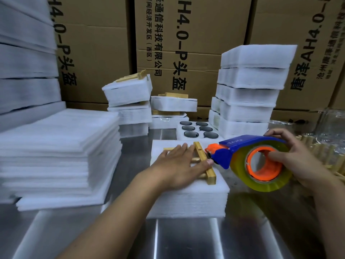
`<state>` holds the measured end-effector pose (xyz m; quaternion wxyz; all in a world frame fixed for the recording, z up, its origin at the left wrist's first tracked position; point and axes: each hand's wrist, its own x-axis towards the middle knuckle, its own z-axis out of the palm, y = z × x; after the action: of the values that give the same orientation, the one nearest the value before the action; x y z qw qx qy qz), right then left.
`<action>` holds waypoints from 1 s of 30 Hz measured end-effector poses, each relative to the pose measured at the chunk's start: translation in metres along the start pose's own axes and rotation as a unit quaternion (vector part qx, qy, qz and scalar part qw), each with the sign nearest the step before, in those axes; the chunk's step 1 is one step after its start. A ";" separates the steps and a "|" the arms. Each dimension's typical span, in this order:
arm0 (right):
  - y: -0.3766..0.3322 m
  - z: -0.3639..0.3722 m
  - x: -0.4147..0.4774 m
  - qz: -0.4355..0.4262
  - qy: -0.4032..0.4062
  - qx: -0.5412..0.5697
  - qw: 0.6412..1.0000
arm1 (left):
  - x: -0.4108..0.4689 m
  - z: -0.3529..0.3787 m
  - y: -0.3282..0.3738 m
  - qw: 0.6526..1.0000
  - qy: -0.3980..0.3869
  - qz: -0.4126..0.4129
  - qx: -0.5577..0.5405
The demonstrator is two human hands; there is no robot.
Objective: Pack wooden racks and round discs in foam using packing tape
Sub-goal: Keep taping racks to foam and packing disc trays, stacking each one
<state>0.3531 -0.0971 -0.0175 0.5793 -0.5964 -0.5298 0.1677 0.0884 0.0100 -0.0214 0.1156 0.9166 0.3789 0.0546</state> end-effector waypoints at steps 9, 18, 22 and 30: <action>0.007 0.006 -0.001 0.037 -0.013 0.032 0.999 | 0.008 -0.021 -0.024 0.893 0.182 -0.067 -0.407; 0.010 0.005 -0.002 0.076 -0.016 0.043 0.996 | 0.011 -0.016 -0.082 0.883 0.017 -0.212 -0.420; 0.009 0.006 -0.002 0.081 -0.009 0.042 0.996 | 0.011 -0.015 -0.085 0.866 -0.002 -0.198 -0.459; 0.003 0.007 -0.006 0.084 -0.002 0.048 0.995 | 0.015 -0.009 -0.072 0.774 -0.016 -0.155 -0.614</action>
<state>0.3467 -0.0973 -0.0247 0.5899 -0.6101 -0.4702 0.2425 0.0480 0.0714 -0.0303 0.6663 0.5805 0.4003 0.2426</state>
